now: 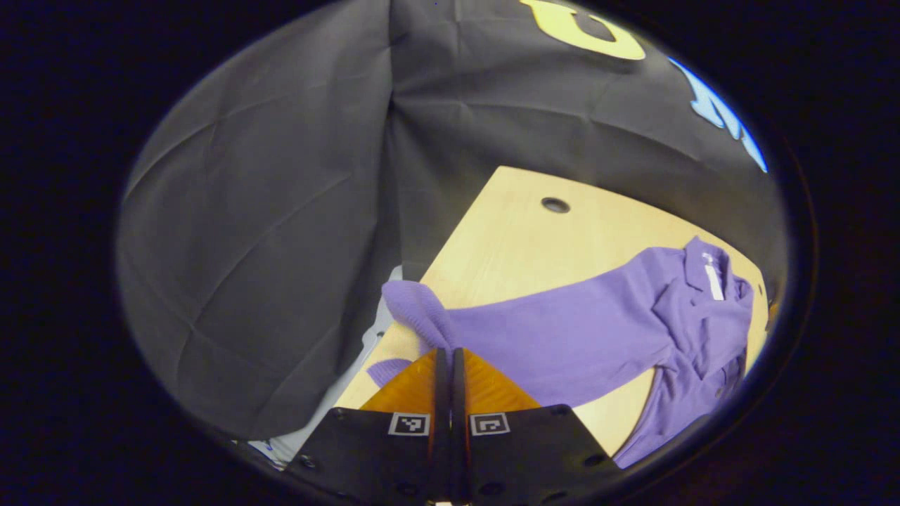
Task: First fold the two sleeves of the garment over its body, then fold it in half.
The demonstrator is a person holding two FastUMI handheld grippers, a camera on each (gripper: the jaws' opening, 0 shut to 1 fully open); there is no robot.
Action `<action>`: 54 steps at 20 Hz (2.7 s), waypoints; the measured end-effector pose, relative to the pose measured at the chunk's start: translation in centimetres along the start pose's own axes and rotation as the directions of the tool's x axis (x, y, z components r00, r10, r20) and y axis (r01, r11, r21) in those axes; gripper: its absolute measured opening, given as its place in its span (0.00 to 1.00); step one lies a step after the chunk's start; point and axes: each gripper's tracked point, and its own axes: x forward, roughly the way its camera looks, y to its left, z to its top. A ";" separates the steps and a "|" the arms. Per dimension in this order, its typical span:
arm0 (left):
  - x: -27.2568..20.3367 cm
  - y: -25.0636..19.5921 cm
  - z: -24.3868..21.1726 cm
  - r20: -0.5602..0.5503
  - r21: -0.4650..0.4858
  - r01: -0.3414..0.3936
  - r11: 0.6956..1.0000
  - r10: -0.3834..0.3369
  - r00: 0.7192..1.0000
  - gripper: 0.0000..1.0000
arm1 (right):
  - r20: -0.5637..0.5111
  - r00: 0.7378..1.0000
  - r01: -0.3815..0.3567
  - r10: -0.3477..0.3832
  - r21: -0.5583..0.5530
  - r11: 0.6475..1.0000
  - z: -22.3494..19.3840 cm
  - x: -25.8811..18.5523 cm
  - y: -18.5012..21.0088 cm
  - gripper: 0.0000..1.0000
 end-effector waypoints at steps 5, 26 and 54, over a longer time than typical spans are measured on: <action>-1.6 -6.6 4.7 0.073 0.082 0.091 0.992 -0.097 0.993 0.07 | 0.001 1.000 -0.006 0.006 0.025 1.000 -0.6 -0.6 -1.0 0.65; -11.4 -48.7 9.1 0.105 0.598 0.478 0.644 -0.653 0.750 0.07 | 0.068 0.981 0.145 -0.180 0.352 0.925 -1.4 -7.4 -17.3 0.65; -14.8 -59.1 -1.4 -0.171 0.509 0.701 0.500 -0.739 0.652 0.98 | 0.057 0.979 0.155 -0.197 0.422 0.893 -4.8 -11.2 -22.9 0.65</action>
